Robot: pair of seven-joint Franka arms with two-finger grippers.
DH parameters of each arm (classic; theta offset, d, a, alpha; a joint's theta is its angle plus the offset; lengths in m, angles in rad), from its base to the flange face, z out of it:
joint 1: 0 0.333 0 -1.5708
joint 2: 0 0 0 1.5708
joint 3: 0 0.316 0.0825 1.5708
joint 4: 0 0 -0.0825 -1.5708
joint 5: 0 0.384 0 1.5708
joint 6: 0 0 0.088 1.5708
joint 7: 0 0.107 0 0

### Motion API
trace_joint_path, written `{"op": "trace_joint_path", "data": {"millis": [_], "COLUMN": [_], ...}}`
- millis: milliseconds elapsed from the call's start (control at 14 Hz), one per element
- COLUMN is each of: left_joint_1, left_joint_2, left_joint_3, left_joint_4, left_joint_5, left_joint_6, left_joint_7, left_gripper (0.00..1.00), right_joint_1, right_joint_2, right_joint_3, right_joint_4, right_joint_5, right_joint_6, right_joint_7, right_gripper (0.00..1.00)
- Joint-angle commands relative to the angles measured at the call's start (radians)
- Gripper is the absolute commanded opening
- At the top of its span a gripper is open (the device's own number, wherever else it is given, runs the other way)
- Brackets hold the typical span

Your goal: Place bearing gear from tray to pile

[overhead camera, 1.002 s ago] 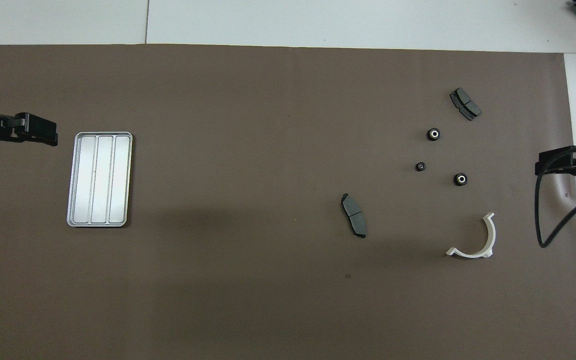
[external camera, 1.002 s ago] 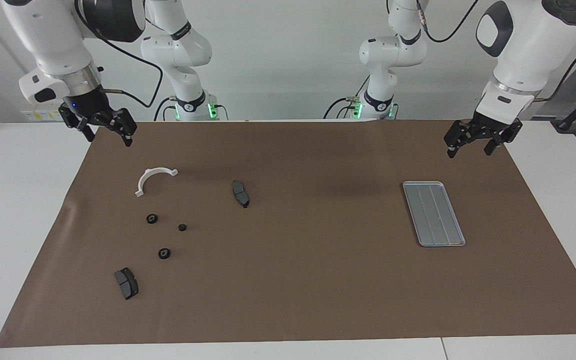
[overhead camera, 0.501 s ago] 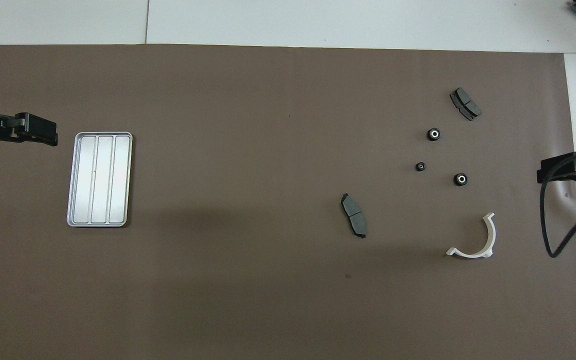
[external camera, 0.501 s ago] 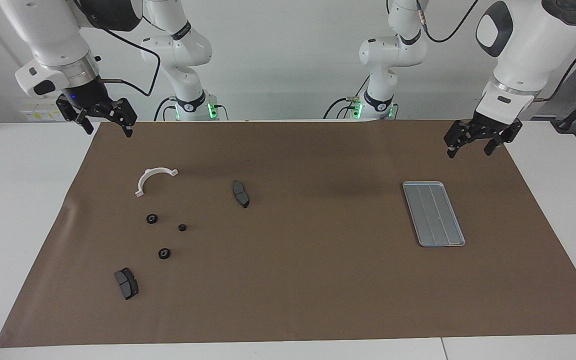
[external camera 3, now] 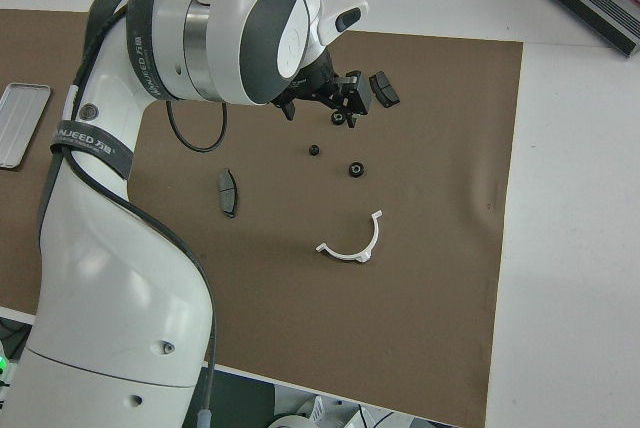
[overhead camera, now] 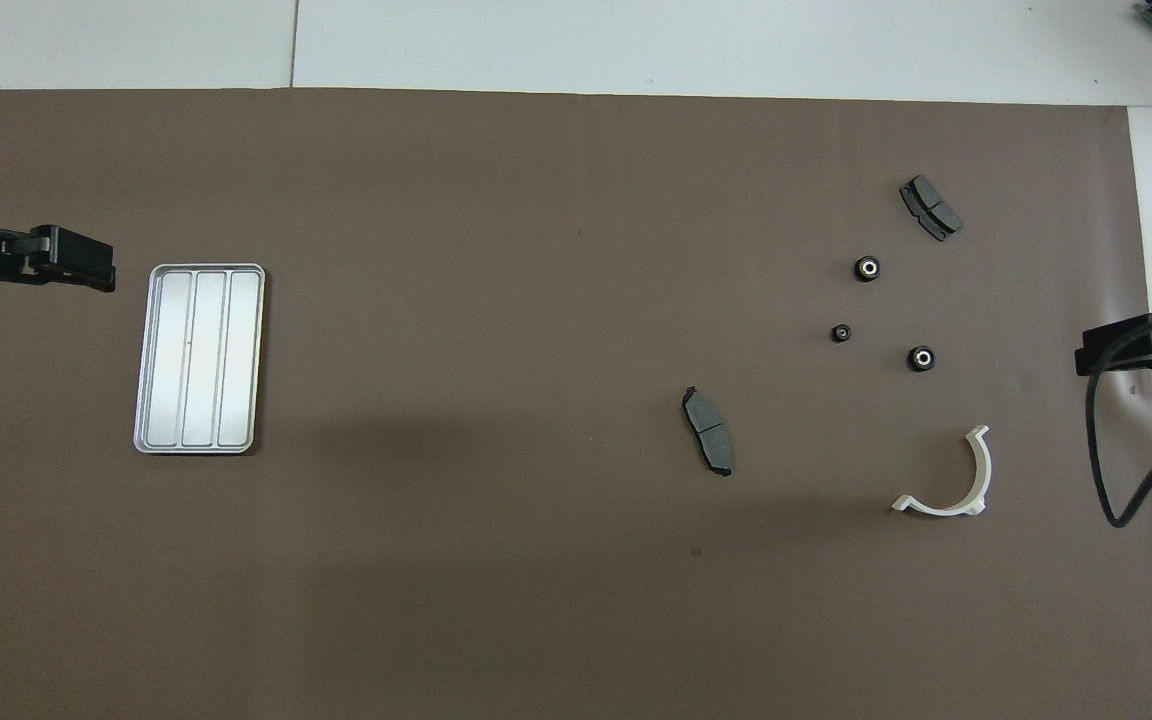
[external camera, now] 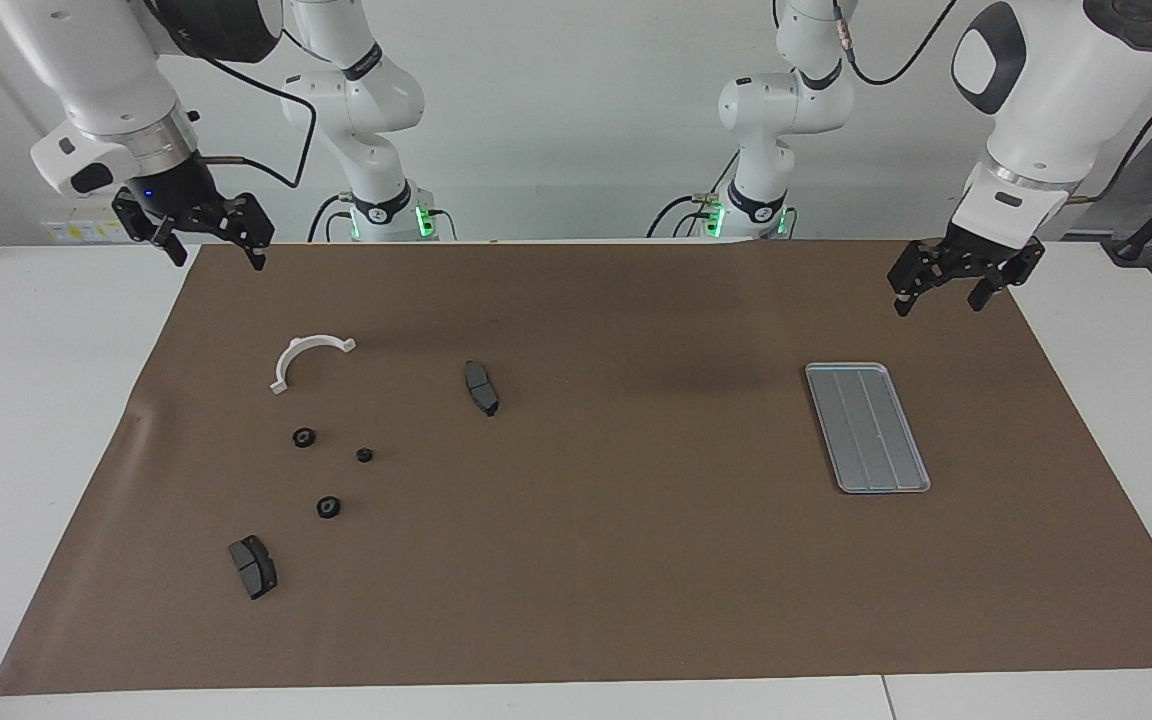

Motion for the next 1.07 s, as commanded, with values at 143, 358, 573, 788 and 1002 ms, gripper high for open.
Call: {"op": "trace_joint_path", "data": {"millis": [143,358,573,788,1002], "left_joint_1": [-0.002,-0.002,-0.002,-0.002,-0.002], "left_joint_2": [-0.032,-0.032,-0.032,-0.032,-0.032], "left_joint_3": [0.005,0.005,0.005,0.005,0.005], "left_joint_4": [-0.037,-0.037,-0.037,-0.037,-0.037], "left_joint_5": [-0.009,-0.009,-0.009,-0.009,-0.009], "left_joint_6": [0.009,0.009,0.009,0.009,0.009], "left_joint_7": [0.005,0.005,0.005,0.005,0.005], "left_gripper": [1.0,1.0,1.0,1.0,1.0], "right_joint_1": [-0.082,-0.046,-0.032,-0.032,-0.037], "right_joint_2": [0.002,0.002,0.0,-0.008,-0.014], "right_joint_3": [0.103,0.079,0.059,0.062,0.062], "right_joint_4": [0.028,0.03,0.03,0.028,0.025], "right_joint_5": [0.008,0.016,0.017,0.022,0.025], "right_joint_6": [-0.043,-0.044,-0.043,-0.041,-0.035], "right_joint_7": [0.004,0.018,0.018,0.018,0.018], "right_gripper": [1.0,1.0,1.0,1.0,1.0]}}
